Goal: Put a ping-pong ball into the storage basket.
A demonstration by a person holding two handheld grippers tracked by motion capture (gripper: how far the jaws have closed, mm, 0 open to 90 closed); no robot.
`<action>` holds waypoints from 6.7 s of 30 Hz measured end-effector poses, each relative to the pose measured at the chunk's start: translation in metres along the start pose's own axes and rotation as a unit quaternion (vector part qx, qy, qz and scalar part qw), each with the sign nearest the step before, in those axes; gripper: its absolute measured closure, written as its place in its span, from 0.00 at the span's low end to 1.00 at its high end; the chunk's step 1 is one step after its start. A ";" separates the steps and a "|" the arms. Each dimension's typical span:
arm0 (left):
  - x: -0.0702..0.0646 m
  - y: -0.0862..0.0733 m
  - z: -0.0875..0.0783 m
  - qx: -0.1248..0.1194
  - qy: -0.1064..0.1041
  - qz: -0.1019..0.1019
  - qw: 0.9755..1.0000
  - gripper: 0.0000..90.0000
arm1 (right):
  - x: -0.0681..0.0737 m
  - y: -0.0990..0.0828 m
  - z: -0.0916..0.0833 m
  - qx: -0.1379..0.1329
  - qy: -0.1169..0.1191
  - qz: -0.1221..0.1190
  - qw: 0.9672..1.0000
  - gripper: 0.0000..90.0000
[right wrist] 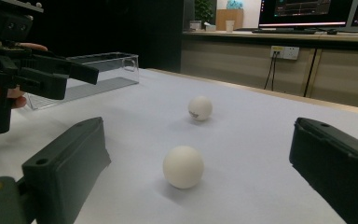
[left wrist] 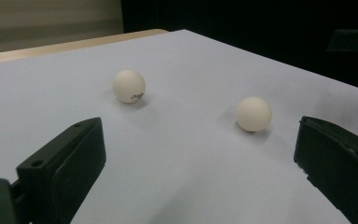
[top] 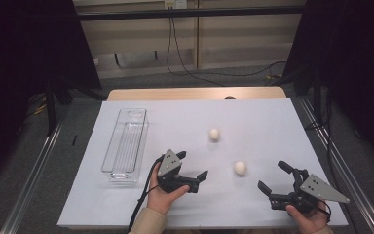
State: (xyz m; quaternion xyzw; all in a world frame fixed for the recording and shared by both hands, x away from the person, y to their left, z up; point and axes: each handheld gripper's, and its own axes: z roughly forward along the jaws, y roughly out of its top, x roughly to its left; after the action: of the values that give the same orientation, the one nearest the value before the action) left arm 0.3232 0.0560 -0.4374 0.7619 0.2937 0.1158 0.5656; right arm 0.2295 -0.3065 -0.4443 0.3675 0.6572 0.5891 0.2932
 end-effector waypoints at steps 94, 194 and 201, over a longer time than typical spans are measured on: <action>-0.021 0.005 0.054 0.055 -0.033 0.016 0.998 0.03 | -0.002 0.000 0.000 0.001 0.001 -0.001 1.000 0.04; -0.038 0.013 0.100 0.115 -0.046 0.030 0.992 0.03 | -0.003 0.000 0.000 0.000 0.000 -0.003 1.000 0.05; -0.038 0.013 0.103 0.118 -0.042 0.033 0.992 0.04 | -0.003 0.000 0.000 0.000 0.000 -0.003 1.000 0.05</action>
State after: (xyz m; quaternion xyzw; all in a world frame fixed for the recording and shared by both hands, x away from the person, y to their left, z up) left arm 0.3493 -0.0503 -0.4532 0.8367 0.2562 0.0672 0.4793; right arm 0.2312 -0.3096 -0.4439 0.3652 0.6582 0.5887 0.2948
